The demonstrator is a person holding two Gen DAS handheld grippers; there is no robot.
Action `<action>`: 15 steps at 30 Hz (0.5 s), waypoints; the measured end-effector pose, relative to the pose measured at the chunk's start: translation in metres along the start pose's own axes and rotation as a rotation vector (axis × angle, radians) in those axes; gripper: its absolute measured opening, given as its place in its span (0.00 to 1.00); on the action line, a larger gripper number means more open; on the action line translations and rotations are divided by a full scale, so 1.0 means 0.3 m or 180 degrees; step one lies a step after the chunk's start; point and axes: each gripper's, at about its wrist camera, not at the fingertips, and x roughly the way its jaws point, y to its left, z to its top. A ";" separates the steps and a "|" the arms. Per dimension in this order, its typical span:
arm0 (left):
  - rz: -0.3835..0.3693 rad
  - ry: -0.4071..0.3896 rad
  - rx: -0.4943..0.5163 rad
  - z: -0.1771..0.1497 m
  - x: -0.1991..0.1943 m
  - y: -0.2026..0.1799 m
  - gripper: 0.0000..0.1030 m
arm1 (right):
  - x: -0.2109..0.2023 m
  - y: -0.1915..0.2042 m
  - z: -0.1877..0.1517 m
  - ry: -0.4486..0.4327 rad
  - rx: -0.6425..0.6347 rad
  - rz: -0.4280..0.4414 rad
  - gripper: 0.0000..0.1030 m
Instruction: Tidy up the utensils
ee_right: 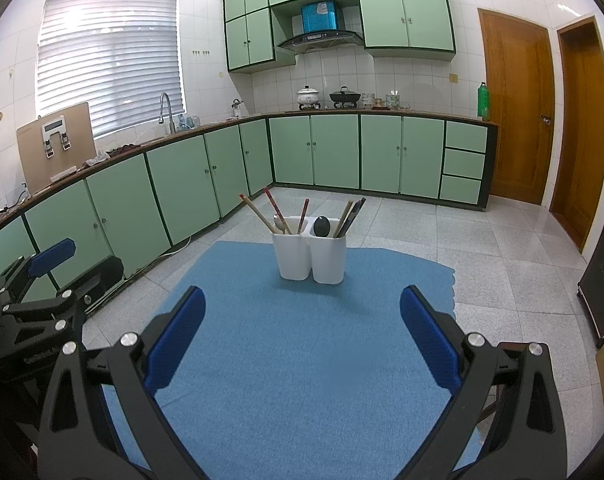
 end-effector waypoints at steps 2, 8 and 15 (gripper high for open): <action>0.0001 -0.0004 -0.0001 -0.001 -0.001 -0.001 0.94 | 0.004 0.003 -0.005 0.0005 0.0005 0.0001 0.92; 0.0000 0.0003 -0.0004 0.002 0.002 -0.001 0.94 | 0.007 0.007 -0.004 0.0009 0.0009 0.0003 0.92; 0.0004 0.0006 -0.0005 0.001 0.001 0.001 0.94 | 0.007 0.009 -0.001 0.0013 0.0007 0.0002 0.92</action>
